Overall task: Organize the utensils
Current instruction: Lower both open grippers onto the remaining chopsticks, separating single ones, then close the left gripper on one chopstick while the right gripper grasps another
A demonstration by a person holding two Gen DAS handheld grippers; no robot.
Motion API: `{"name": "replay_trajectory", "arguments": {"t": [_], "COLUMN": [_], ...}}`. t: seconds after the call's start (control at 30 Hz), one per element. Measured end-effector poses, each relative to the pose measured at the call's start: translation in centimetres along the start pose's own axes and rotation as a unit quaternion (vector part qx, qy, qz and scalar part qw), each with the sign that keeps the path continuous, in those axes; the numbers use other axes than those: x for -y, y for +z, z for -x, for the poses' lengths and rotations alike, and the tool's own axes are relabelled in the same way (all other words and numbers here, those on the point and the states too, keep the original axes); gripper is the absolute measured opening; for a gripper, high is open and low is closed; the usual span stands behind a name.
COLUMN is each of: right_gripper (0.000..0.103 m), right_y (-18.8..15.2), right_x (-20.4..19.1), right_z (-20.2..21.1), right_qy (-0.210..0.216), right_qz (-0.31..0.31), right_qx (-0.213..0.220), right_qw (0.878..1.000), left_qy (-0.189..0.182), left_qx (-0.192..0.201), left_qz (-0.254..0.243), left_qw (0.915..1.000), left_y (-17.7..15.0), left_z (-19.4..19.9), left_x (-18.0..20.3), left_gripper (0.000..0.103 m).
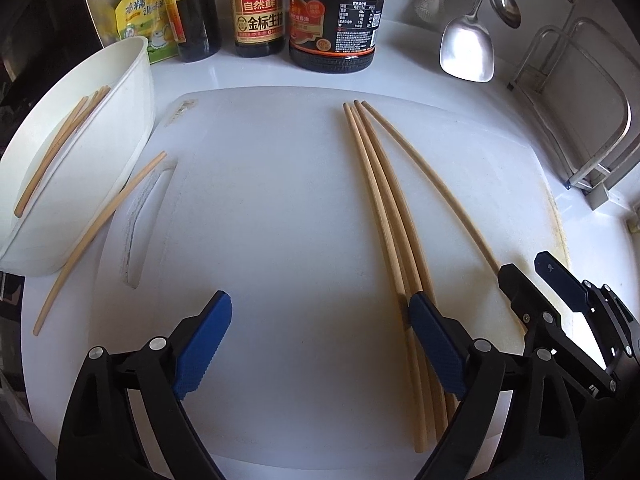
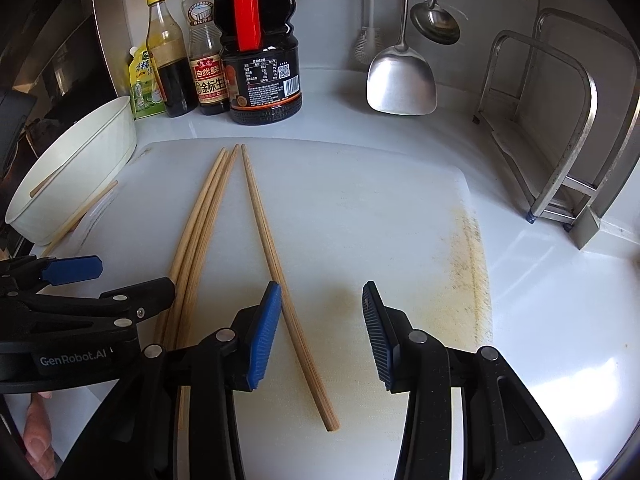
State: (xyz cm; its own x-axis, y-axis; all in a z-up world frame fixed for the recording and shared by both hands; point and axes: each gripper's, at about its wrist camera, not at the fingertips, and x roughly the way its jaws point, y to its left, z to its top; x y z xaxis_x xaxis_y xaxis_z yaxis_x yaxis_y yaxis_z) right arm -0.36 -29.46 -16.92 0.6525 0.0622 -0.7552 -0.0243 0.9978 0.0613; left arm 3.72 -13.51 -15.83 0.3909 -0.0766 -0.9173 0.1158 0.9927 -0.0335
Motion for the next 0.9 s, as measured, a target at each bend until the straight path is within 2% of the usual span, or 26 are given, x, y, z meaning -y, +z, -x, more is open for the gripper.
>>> {"name": "replay_trajectory", "arguments": {"t": [0.13,0.3,0.4,0.53,0.6,0.63,0.7,0.77,0.8,0.87,0.9], "right_gripper": [0.041,0.041,0.041,0.041,0.041,0.039,0.031,0.021,0.018,0.010,0.008], "right_y": [0.0,0.5,1.0,1.8,2.0,2.2,2.4,2.5,2.6,2.6,2.6], "right_x": [-0.1,-0.6,-1.0,-1.1,-1.2,-1.4,-1.8,-2.2,-2.4,-2.8,-2.9], "right_z": [0.1,-0.2,-0.7,-1.8,-2.0,-2.2,-2.3,-2.4,-2.4,-2.4,-2.4], "right_qy": [0.004,0.005,-0.001,-0.001,0.009,0.014,0.028,0.030,0.032,0.031,0.032], "right_qz": [0.005,0.022,0.041,0.050,0.054,0.058,0.062,0.068,0.070,0.072,0.071], "right_qx": [0.003,0.005,0.004,-0.003,-0.002,-0.003,-0.004,-0.006,-0.006,-0.008,-0.009], "right_qw": [1.000,1.000,0.999,0.999,0.998,0.998,0.998,0.997,0.997,0.997,0.997], "left_qy": [0.018,0.036,0.029,0.022,0.020,0.019,0.014,0.009,0.007,0.003,0.001], "left_qx": [0.003,0.007,-0.001,0.007,0.014,0.019,0.025,0.031,0.032,0.034,0.034], "left_qz": [0.010,0.013,0.011,0.008,0.003,-0.001,-0.008,-0.015,-0.019,-0.027,-0.031], "left_qw": [0.9998,0.9992,0.9995,0.9997,0.9997,0.9996,0.9995,0.9994,0.9993,0.9991,0.9989], "left_y": [-0.1,0.2,0.5,0.9,1.0,1.1,1.1,1.2,1.1,1.1,1.1], "left_z": [0.1,0.1,-0.5,-0.6,-0.6,-0.4,-0.2,0.1,0.2,0.4,0.5], "left_x": [-0.6,-0.9,-1.0,-1.2,-1.1,-1.1,-1.0,-0.8,-0.7,-0.5,-0.4], "left_gripper": [0.098,0.098,0.098,0.096,0.090,0.084,0.073,0.055,0.051,0.030,0.025]}}
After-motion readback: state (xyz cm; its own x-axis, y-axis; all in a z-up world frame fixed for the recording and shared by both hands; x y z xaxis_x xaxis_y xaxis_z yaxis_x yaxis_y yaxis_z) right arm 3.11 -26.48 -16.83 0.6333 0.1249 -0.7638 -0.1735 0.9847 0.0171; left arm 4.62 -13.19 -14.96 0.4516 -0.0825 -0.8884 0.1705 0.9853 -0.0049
